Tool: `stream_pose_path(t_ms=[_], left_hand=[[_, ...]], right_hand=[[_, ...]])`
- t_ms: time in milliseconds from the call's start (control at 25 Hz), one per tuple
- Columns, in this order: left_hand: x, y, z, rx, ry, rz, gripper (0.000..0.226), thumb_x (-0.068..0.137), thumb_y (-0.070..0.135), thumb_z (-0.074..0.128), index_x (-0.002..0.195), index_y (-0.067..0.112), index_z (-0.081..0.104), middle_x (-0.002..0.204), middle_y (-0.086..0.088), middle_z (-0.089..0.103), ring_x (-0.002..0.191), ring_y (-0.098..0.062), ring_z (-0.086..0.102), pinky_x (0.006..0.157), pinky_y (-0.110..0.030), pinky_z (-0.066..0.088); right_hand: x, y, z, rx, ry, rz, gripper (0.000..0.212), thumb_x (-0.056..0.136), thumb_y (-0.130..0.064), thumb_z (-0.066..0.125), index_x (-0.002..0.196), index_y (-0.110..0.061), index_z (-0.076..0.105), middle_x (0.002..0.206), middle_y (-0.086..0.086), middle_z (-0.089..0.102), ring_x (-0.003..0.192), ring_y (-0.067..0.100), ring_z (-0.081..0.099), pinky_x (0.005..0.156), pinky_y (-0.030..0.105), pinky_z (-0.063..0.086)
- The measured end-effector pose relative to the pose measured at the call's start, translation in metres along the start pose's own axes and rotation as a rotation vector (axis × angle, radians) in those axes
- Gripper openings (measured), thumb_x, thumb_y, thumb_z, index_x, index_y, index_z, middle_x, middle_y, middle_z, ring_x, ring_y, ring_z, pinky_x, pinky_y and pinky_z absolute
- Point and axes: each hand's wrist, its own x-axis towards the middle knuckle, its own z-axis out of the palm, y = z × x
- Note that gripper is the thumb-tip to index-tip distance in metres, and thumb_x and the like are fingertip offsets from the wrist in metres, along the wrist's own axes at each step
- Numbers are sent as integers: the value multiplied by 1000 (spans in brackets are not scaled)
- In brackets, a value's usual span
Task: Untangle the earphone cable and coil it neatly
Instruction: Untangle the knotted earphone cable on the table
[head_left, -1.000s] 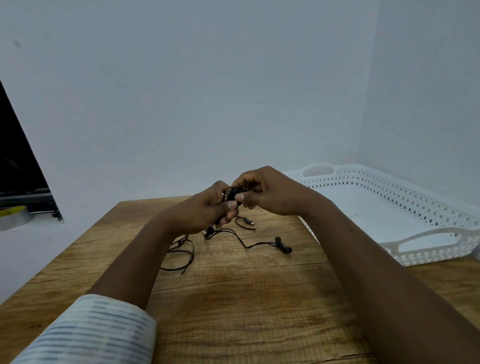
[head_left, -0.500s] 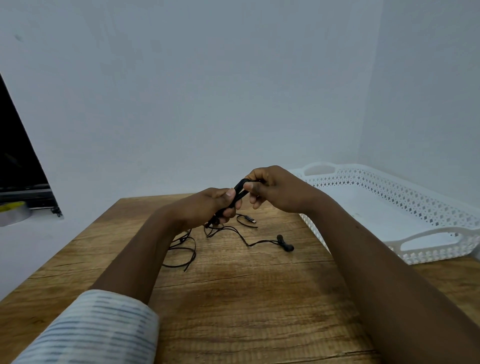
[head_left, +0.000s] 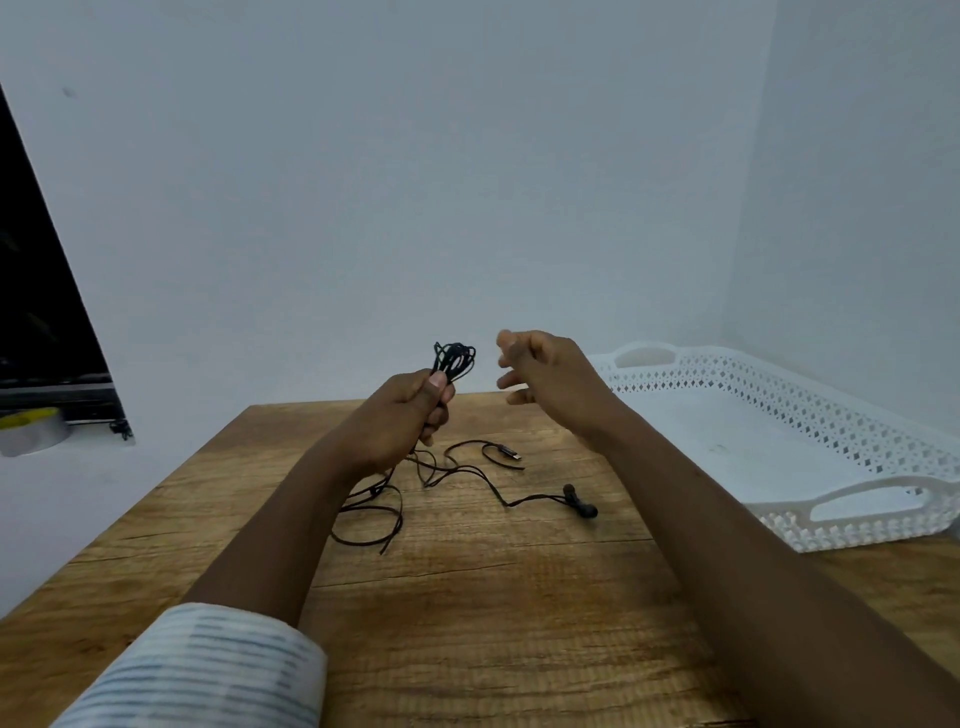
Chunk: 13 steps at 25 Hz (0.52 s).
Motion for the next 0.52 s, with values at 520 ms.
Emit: stream_pose_path(t_ms=[520], left_hand=[[3, -22, 4, 4, 208, -80, 38, 106, 35, 26, 79, 17, 45, 62, 6, 37, 56, -10, 30, 57, -30, 28]], right_hand=[[-3, 55, 27, -978, -103, 167, 14, 89, -20, 63, 98, -11, 69, 103, 8, 69, 92, 23, 65, 79, 33, 56]])
